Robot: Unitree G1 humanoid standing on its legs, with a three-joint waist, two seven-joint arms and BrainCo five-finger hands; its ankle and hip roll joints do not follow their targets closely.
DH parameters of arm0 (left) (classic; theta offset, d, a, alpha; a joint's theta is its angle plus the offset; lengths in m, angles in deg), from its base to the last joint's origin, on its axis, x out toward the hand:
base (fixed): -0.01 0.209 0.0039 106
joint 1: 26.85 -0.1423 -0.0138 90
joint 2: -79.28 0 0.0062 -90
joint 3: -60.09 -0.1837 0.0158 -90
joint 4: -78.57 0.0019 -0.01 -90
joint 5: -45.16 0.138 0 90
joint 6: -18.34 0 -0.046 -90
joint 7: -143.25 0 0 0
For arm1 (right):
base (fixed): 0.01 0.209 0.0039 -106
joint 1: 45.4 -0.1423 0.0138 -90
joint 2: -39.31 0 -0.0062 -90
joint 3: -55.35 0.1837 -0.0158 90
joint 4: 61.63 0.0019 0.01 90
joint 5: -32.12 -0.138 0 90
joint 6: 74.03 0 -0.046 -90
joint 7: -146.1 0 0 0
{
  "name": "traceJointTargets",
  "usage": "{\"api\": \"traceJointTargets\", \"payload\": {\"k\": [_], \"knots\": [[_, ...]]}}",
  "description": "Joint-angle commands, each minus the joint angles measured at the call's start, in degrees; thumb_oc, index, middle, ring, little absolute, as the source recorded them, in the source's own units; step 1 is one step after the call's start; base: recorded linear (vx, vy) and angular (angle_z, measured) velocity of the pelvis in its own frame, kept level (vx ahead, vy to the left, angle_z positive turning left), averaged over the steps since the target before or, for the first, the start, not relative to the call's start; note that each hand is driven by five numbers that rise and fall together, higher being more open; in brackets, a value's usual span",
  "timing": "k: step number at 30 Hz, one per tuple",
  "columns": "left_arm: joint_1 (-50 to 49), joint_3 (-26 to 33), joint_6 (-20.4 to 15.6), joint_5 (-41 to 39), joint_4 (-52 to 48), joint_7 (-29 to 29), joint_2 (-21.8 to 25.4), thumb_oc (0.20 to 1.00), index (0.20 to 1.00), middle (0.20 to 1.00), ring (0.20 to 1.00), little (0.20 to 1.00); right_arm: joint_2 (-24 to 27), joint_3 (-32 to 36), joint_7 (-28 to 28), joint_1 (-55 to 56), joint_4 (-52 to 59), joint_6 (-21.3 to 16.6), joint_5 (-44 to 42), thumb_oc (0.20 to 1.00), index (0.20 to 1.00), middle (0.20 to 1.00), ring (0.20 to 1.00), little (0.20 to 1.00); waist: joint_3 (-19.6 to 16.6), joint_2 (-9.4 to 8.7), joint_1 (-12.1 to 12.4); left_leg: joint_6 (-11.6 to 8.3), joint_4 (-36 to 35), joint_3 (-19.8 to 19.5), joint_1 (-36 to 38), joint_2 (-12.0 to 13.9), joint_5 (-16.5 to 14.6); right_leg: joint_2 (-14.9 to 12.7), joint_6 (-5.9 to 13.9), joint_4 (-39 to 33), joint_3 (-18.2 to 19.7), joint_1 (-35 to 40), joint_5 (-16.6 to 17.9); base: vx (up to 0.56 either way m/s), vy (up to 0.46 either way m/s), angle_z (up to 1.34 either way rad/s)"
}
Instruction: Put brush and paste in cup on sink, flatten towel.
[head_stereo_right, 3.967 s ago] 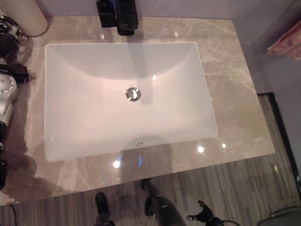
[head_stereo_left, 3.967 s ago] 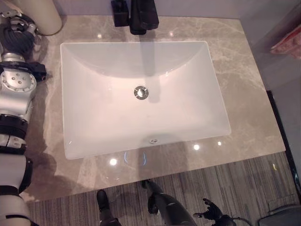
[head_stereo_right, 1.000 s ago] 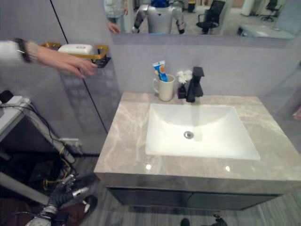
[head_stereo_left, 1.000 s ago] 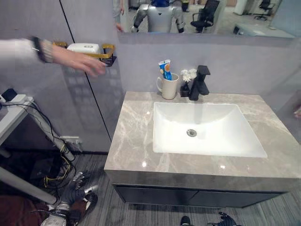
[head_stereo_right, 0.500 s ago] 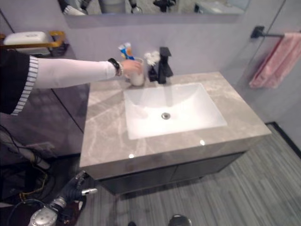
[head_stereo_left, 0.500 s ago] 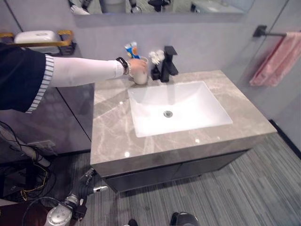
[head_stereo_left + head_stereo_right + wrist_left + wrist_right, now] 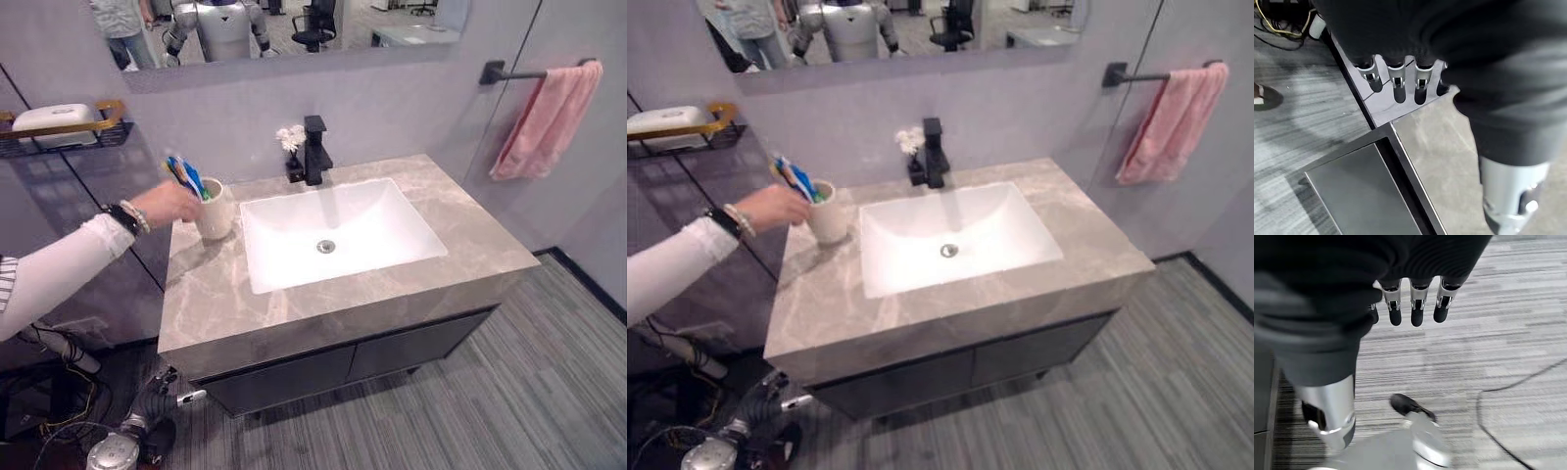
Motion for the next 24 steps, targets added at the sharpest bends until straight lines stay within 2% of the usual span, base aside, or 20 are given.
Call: {"api": "traceJointTargets", "payload": {"k": [1,7,19,24], "knots": [[1.6,-9.4,-4.33,0.25,-9.67,-5.34,-5.24,1.0,1.0,1.0,1.0,1.0,-0.36,-1.72,-1.22,-2.57,-2.75,0.05,-1.49,1.0,1.0,1.0,1.0,1.0,-0.81,-1.02,-2.88,1.49,0.8,-3.7,-2.11,-2.71,-1.81,-0.37,1.97,1.5,0.8,-2.7,2.62,0.02,-0.013,0.08],[-0.39,-7.72,-3.88,0.07,-10.21,-5.1,-5.97,1.0,1.0,1.0,1.0,1.0,-1.25,-2.29,-1.1,-2.96,-3.9,0.43,-0.37,1.0,1.0,1.0,1.0,1.0,-1.8,-1.08,-2.0,1.49,0.79,-4.79,-1.55,-2.86,-2.11,-0.65,1.81,1.56,-0.46,-1.48,2.25,0.02,0.002,0.09],[-1.47,-8.32,-3.09,0.59,-10.5,-6.01,-6.3,1.0,1.0,1.0,1.0,1.0,-1.47,-2.53,-1.31,-3.84,-5.99,1.25,1.49,1.0,1.0,1.0,1.0,1.0,-2.21,-0.89,-0.82,1.81,0.59,-6.24,-1.12,-3.53,-2.5,-1.57,2.07,2.07,-2.11,-0.59,2.16,0.01,0.024,0.08],[-5.29,-4.58,-2.79,1.8,-10.89,-5.72,-6.11,1.0,1.0,1.0,1.0,1.0,-1.58,-2.2,-1.15,-3.63,-6.22,1.41,2.04,1.0,1.0,1.0,1.0,1.0,-1.93,-1.08,0.23,2.14,0.6,-7.13,-1.21,-3.76,-2.69,-1.97,2.28,2.48,-2.73,-0.62,2.25,-0.01,0.033,0.06]]}}
